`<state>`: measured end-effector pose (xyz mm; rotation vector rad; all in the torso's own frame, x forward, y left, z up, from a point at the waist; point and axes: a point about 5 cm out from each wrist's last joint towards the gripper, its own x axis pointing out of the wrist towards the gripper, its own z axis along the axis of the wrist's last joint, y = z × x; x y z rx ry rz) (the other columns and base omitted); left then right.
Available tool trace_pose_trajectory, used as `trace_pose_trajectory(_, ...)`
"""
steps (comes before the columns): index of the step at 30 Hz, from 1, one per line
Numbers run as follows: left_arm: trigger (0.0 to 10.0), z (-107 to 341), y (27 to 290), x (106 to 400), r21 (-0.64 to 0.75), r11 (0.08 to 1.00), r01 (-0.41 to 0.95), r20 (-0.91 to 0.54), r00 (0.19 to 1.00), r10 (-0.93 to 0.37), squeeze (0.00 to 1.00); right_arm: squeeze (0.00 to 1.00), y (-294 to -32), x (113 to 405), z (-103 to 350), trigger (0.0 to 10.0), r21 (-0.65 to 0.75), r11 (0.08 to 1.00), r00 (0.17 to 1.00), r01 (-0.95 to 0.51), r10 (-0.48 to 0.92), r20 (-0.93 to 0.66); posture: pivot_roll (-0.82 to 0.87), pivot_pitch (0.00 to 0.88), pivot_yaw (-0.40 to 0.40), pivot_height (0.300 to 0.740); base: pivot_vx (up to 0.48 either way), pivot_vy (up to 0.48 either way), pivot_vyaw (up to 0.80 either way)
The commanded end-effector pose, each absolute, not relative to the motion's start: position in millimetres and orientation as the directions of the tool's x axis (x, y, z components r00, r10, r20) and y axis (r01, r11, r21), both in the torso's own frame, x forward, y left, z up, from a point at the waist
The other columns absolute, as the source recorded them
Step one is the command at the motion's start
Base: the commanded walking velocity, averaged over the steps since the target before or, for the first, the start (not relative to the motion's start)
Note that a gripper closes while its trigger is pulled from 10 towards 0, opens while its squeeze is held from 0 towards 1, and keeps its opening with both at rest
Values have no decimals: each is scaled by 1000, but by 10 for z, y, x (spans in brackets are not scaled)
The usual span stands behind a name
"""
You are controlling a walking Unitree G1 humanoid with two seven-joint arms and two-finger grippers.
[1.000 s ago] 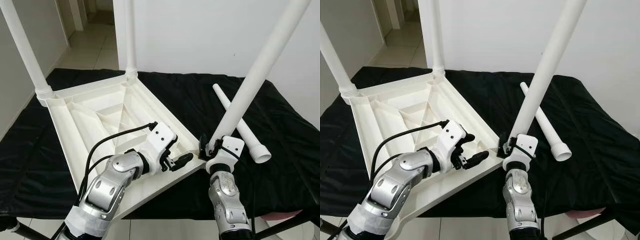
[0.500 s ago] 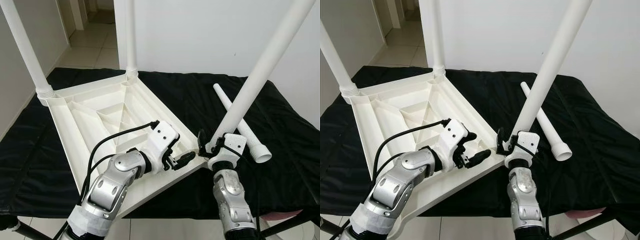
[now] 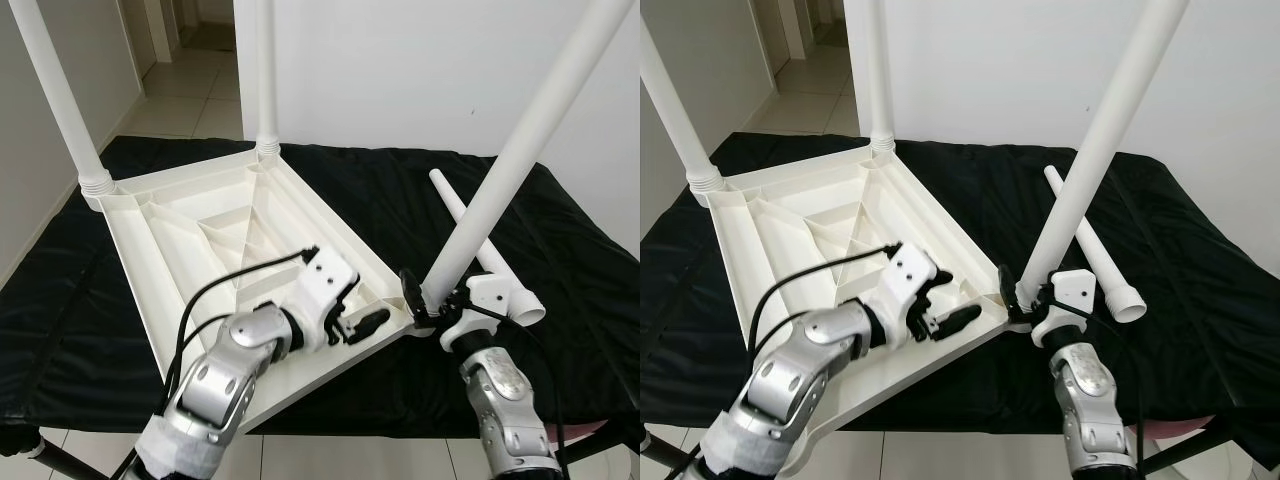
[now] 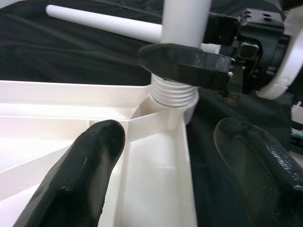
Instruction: Building children table
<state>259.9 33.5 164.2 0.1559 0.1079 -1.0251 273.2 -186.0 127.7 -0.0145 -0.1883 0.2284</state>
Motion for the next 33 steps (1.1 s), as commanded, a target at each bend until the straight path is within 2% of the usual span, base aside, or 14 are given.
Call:
trace_pose_trajectory(1, 10000, 1591, 335, 2604, 89, 533, 841, -187, 540, -821, 0, 0, -1880, 2724, 1260, 10000, -37, 970, 954, -239, 241, 176, -45, 0, -17, 740, 0, 0, 0)
trace_pose_trajectory(9, 10000, 1494, 271, 2534, 87, 491, 867, -224, 497, -839, 0, 0, -2039, 2825, 1296, 10000, -103, 939, 930, -329, 341, 134, -49, 0, -9, 740, 0, 0, 0)
trace_pose_trajectory(15, 10000, 1501, 241, 2525, 87, 489, 868, -219, 496, -840, 0, 0, -2082, 2902, 1319, 10000, -132, 926, 921, -354, 369, 121, -47, 0, -10, 740, 0, 0, 0)
trace_pose_trajectory(23, 10000, 1512, 235, 2532, 95, 494, 864, -214, 503, -838, 0, 0, -2077, 2971, 1312, 10000, -147, 911, 910, -385, 401, 101, -41, 0, -13, 740, 0, 0, 0)
trace_pose_trajectory(28, 10000, 1533, 222, 2552, 104, 502, 859, -205, 512, -834, 0, 0, -1949, 3110, 1299, 10000, -204, 855, 865, -478, 498, 62, -41, 0, -16, 740, 0, 0, 0)
trace_pose_trajectory(32, 10000, 1533, 214, 2551, 106, 501, 859, -204, 512, -835, 0, 0, -1928, 3127, 1300, 10000, -206, 848, 858, -488, 510, 63, -41, 0, -16, 740, 0, 0, 0)
trace_pose_trajectory(33, 10000, 1541, 199, 2543, 108, 499, 860, -200, 511, -836, 0, 0, -1901, 3126, 1294, 9451, -217, 834, 847, -507, 529, 55, -39, 0, -17, 740, 0, 0, 0)
